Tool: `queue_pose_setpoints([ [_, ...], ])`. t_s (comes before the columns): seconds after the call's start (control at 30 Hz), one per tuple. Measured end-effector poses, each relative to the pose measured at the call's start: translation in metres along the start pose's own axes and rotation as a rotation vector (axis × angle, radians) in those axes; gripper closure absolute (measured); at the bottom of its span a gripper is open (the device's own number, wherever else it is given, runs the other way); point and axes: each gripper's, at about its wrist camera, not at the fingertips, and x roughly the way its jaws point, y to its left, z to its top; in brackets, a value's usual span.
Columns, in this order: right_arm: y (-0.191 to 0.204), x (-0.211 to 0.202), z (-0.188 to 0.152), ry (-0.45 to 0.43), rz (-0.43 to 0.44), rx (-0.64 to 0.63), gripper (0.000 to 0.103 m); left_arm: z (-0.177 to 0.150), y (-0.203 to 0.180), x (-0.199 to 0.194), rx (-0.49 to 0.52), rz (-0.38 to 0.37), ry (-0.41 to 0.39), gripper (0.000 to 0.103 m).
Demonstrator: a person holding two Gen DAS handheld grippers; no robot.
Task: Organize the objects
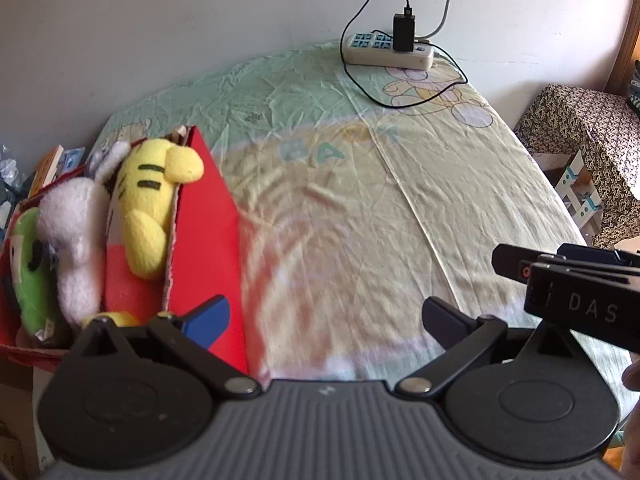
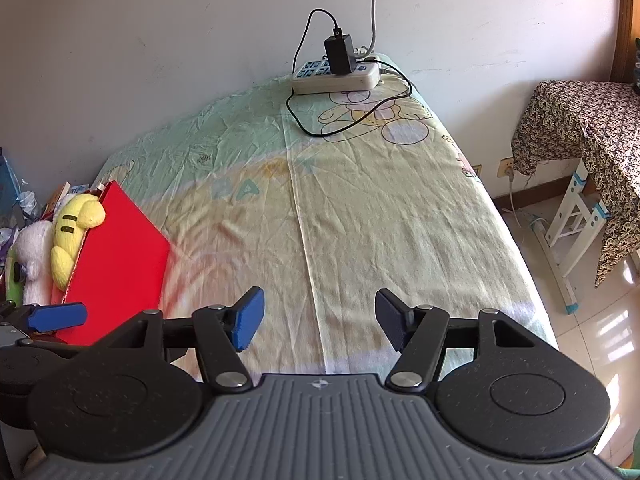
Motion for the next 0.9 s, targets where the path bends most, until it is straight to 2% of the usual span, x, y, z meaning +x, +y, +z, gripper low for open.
queue_pose_setpoints([
  [0.2, 0.001, 0.001, -0.001, 0.011, 0.005, -0.024, 0.034, -0.007, -0.001, 0.004, -0.026, -0.001, 0.038, 0.001],
  [0.57, 0.005, 0.005, -0.005, 0.024, -0.01, -0.058, 0.033, -0.017, 0.005, 0.001, -0.041, 0.006, 0.054, 0.001],
  [0.73, 0.015, 0.001, -0.002, 0.008, -0.038, -0.057, 0.032, -0.012, 0.014, -0.016, -0.015, 0.003, -0.004, 0.001],
  [0.9, 0.036, -0.008, 0.003, -0.022, -0.045, -0.049, 0.029, -0.007, 0.04, -0.04, -0.007, 0.009, -0.079, 0.001],
])
